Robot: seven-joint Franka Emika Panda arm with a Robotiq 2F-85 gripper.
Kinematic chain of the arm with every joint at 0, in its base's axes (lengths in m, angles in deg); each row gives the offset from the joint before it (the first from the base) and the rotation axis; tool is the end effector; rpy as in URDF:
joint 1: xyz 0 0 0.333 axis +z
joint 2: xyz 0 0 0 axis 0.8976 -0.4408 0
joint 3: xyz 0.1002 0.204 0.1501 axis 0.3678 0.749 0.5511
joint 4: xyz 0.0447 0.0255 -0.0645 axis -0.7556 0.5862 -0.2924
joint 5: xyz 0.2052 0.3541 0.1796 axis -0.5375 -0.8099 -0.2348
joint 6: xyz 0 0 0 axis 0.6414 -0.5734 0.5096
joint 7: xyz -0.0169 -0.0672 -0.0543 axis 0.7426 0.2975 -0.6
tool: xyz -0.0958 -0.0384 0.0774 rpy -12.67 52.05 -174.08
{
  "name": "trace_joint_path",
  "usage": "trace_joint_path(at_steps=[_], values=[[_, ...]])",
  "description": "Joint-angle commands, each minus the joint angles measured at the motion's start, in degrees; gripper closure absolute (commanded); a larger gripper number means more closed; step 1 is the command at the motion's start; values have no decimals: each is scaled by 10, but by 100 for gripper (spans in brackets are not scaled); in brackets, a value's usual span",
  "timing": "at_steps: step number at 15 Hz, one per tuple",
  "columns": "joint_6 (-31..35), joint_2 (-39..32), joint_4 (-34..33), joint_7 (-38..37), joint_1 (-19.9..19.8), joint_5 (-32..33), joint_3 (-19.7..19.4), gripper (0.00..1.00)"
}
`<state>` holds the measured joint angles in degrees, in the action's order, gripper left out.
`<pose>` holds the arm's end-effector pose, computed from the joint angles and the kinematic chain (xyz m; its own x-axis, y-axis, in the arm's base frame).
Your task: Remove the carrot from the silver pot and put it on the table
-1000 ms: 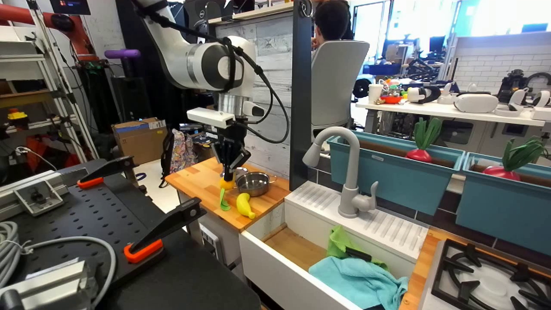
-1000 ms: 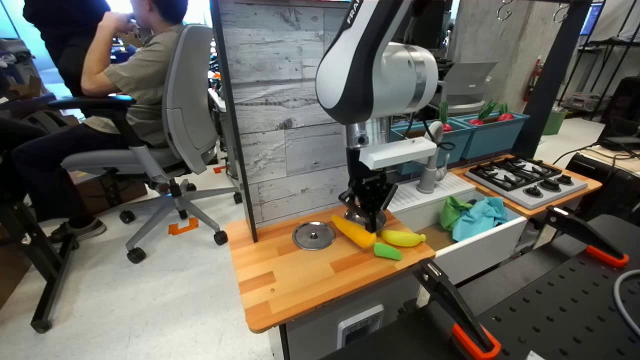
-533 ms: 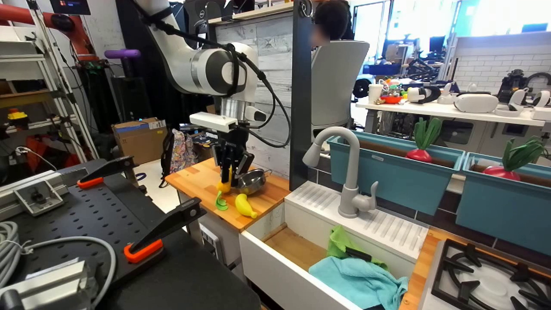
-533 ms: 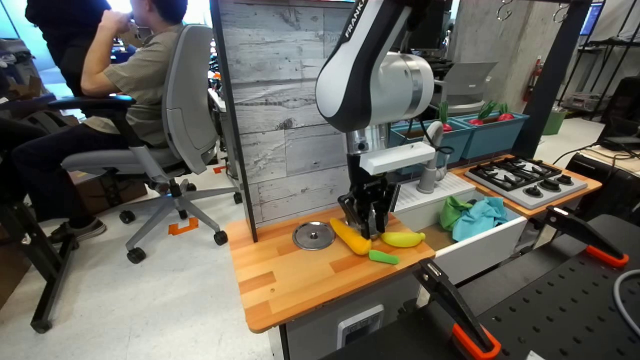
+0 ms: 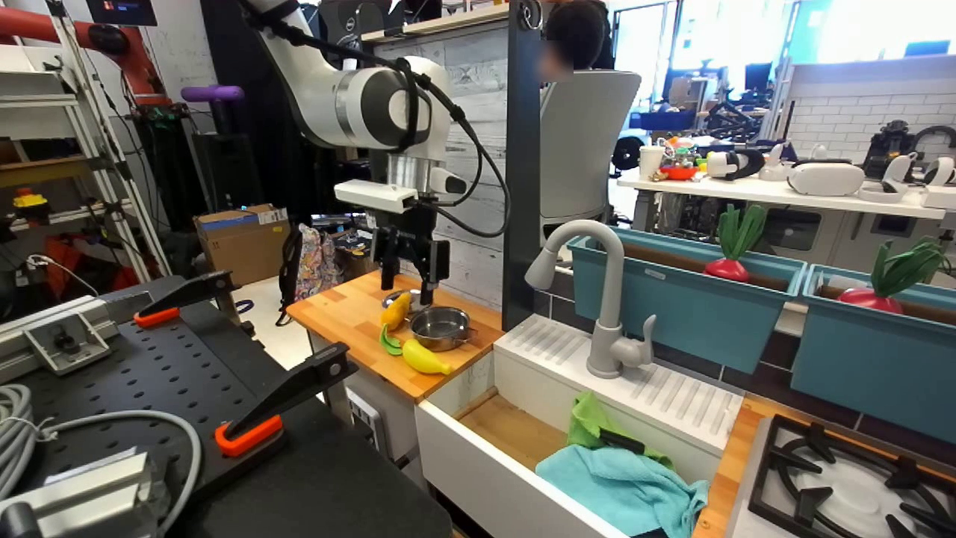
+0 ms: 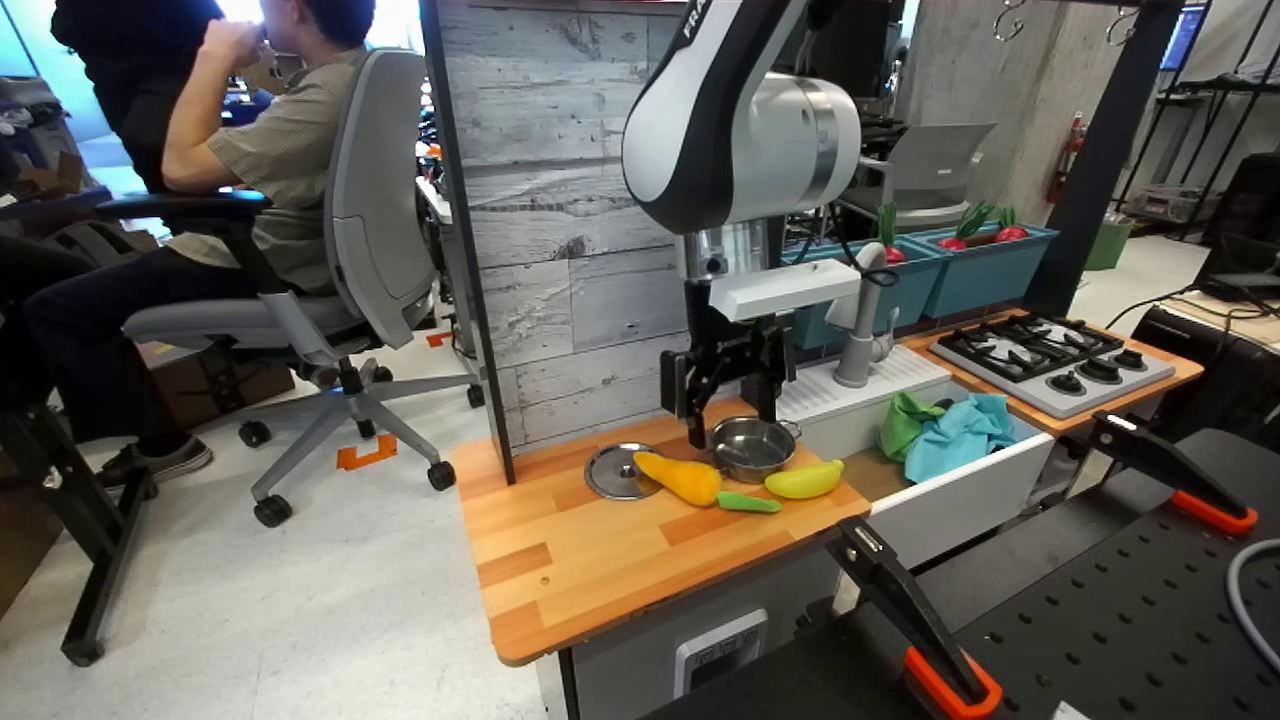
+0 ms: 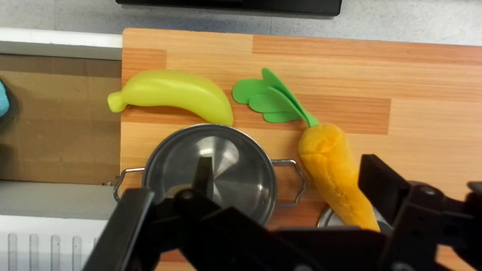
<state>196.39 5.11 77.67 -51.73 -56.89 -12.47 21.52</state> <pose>0.6039 0.0849 -0.0476 0.9652 0.1095 -0.2373 0.1154 -0.9933 0.0108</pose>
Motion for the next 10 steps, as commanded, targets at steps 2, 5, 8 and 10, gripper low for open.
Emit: trace_joint_path(at_steps=[2,5,8,10], values=[[-10,82,57,7,-5,-2,12,0],[-5,164,131,8,-4,1,17,0],[-3,146,106,0,-2,2,14,0],[-5,188,141,1,-3,3,14,0]])
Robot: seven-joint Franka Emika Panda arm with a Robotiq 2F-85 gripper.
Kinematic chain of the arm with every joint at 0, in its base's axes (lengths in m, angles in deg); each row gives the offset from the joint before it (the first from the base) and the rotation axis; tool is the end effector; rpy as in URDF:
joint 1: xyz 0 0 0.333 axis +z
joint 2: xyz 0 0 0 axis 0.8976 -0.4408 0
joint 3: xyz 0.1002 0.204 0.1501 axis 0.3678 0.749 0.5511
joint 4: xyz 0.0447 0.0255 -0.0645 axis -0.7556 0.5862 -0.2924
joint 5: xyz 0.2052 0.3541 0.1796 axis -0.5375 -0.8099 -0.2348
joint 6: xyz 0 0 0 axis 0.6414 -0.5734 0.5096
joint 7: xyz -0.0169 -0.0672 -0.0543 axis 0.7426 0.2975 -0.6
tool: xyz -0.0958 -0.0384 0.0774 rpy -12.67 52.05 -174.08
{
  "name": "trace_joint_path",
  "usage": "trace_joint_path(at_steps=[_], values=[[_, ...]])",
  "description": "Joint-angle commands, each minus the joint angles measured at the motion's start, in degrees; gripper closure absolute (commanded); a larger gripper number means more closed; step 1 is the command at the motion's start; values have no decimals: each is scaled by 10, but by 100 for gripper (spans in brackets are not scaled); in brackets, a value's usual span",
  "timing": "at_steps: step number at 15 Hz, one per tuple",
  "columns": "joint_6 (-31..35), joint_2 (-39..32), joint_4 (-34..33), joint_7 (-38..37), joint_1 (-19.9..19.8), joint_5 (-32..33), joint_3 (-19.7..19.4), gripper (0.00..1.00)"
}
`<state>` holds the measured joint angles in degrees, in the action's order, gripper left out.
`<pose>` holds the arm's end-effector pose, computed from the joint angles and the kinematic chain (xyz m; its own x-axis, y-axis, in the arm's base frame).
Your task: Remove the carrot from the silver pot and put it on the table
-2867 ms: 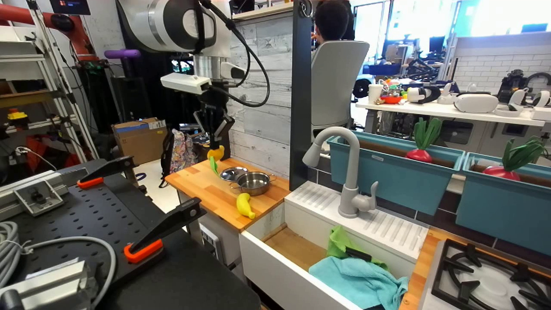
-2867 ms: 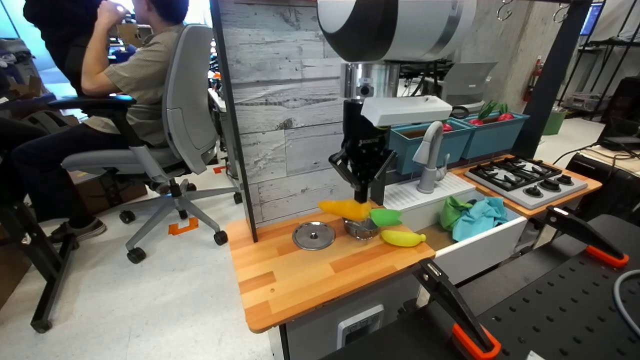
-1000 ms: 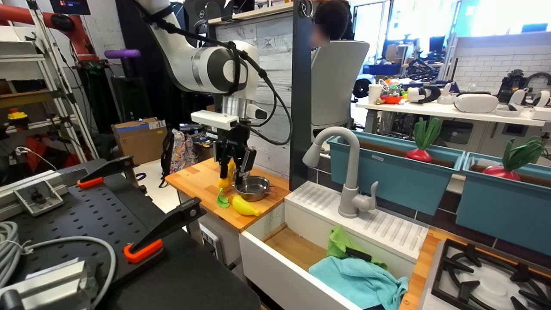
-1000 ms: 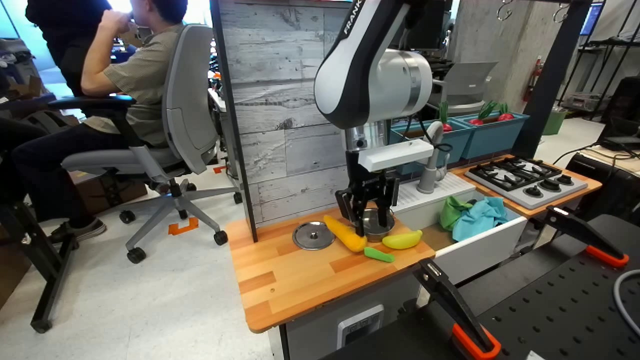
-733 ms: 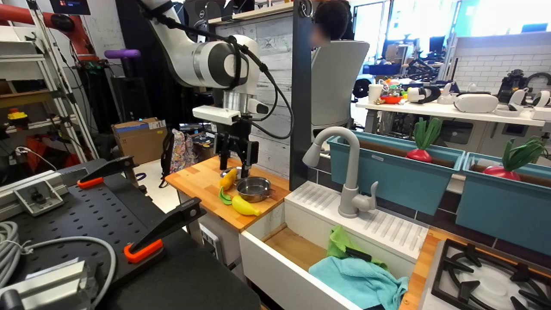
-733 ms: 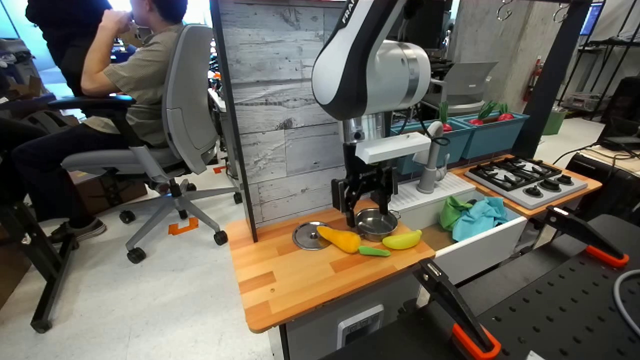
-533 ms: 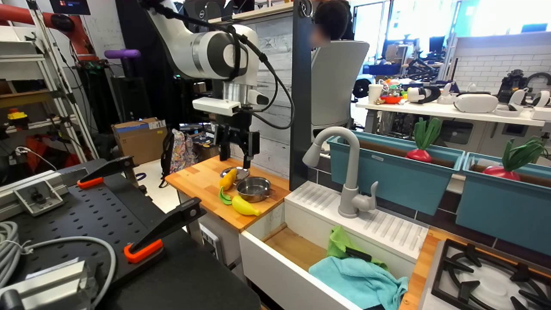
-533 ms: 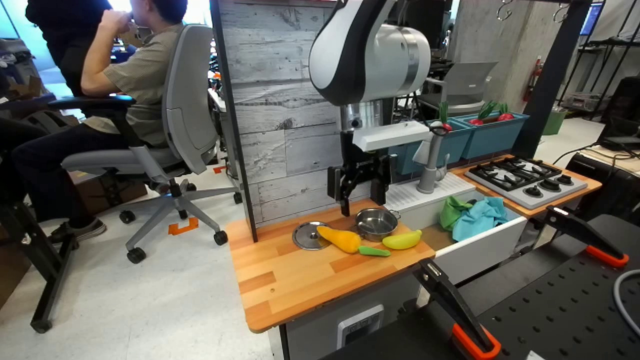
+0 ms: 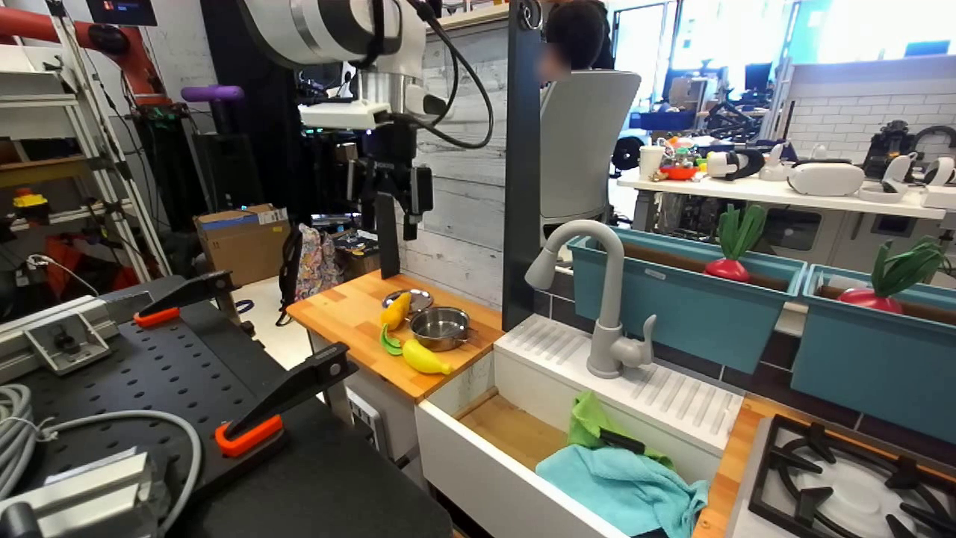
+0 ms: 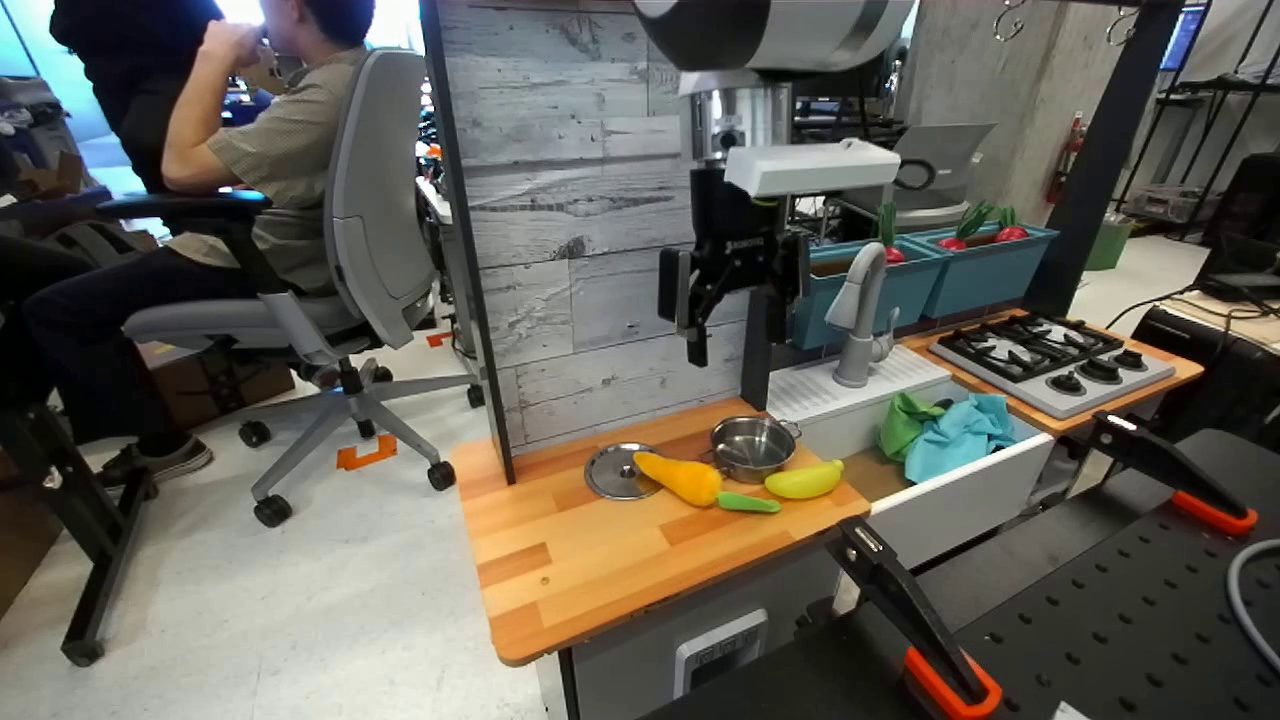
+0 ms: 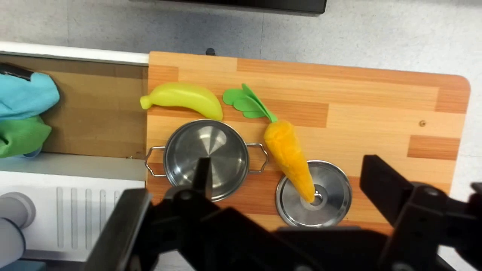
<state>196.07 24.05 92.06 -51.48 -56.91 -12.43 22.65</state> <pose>0.5904 0.0955 0.0613 0.9769 0.1360 -0.1649 0.1384 -0.9904 0.0030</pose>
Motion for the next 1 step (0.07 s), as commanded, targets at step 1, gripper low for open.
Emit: trace_joint_path(at_steps=[1], values=[[-2,9,7,-2,-3,2,3,0]])
